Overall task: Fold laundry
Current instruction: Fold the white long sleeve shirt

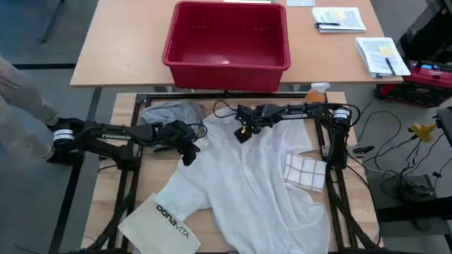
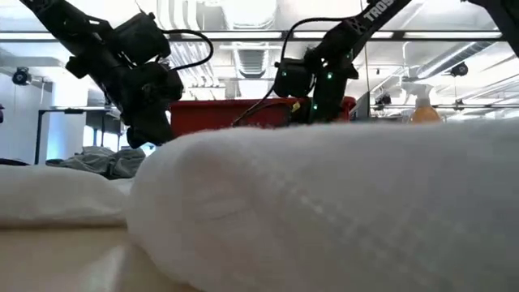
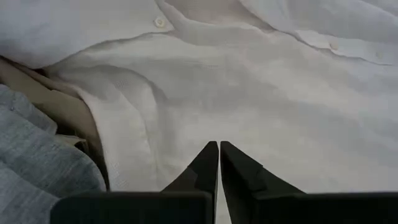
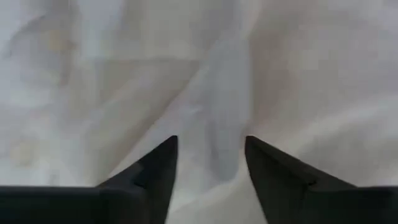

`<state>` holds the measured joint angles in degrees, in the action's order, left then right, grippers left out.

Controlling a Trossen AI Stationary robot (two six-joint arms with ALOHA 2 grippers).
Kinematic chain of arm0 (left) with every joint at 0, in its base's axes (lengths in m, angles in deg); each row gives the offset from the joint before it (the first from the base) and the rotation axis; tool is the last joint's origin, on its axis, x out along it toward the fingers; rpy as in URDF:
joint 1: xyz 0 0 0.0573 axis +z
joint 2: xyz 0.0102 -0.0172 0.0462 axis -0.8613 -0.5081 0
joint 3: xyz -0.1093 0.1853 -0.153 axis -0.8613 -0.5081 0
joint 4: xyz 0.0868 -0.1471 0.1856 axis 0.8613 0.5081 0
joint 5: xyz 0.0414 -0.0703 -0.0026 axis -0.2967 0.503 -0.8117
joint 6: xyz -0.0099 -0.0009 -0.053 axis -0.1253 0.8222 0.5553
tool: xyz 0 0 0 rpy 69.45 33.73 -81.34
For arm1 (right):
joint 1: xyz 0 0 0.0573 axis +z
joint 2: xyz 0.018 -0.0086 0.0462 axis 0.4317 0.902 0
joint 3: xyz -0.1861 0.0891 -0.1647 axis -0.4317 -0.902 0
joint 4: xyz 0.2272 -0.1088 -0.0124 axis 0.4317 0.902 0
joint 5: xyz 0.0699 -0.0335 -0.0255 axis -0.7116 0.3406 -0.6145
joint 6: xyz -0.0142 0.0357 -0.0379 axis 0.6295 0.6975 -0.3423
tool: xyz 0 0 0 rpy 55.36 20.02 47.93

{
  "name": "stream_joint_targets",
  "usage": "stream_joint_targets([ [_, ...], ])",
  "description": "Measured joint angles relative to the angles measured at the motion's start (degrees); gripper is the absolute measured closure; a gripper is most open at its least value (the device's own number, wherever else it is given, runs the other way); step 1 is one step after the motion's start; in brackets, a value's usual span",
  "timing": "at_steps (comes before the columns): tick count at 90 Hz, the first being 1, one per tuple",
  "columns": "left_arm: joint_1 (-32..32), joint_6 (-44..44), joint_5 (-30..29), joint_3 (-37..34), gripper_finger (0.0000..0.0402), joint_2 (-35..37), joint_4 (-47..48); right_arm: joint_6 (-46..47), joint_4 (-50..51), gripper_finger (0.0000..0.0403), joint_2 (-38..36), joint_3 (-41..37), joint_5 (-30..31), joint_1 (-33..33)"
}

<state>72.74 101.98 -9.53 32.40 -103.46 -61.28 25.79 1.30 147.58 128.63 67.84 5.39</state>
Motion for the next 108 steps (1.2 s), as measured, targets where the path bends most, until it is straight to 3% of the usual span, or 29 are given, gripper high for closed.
stream_joint_targets([
  [12, 0.0, -0.2, 0.0, 0.0, 0.0402, 0.0, 0.0, -0.1, -0.4, 0.0368, 0.0, -0.8, -0.6, 0.0],
  [18, 0.0, -0.2, 0.0, 0.0, 0.0402, 0.0, 0.0, -0.3, -2.1, 0.0392, -0.2, -0.8, -1.5, 0.1],
  [32, 0.0, -0.2, 0.0, 0.0, 0.0402, 0.0, 0.0, 1.5, -5.0, 0.0397, -0.2, 0.2, -5.5, 1.5],
  [75, 0.0, -0.2, 0.0, 0.0, 0.0402, 0.0, 0.0, 7.0, -8.9, 0.0402, 0.2, 5.1, -4.1, 4.2],
  [90, 0.0, -0.2, 0.1, 0.0, 0.0402, 0.0, 0.0, 8.6, -13.2, 0.0403, 2.4, 5.0, -9.3, 4.1],
  [108, -0.1, -0.2, 1.3, 0.0, 0.0402, 0.0, 0.0, 11.3, -16.1, 0.0403, 3.5, 5.0, -8.2, 4.3],
])
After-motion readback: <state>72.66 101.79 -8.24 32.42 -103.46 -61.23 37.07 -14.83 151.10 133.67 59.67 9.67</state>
